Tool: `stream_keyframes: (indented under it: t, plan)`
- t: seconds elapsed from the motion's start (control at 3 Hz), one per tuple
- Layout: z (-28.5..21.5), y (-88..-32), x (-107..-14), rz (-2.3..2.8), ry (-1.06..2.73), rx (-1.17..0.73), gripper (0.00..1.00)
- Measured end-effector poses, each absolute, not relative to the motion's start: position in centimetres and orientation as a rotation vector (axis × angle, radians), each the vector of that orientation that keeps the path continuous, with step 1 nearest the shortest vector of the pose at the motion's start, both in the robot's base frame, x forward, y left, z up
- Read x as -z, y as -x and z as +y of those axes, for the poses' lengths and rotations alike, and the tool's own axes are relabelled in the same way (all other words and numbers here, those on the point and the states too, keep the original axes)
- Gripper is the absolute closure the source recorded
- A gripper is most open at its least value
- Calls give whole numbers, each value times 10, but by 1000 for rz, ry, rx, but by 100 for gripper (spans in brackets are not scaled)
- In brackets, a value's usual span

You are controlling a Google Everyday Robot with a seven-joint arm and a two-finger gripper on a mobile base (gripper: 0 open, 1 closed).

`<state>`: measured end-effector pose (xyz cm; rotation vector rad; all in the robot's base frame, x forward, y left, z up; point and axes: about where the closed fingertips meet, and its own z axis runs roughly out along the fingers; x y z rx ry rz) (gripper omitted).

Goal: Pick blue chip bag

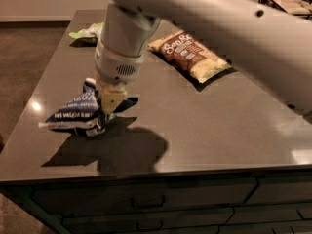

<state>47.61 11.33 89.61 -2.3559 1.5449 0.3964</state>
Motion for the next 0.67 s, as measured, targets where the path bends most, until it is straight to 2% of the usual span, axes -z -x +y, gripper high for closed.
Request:
stream_keyframes:
  t: [0.67]
  plan:
    - [64, -537, -984, 1562, 2127, -437, 100]
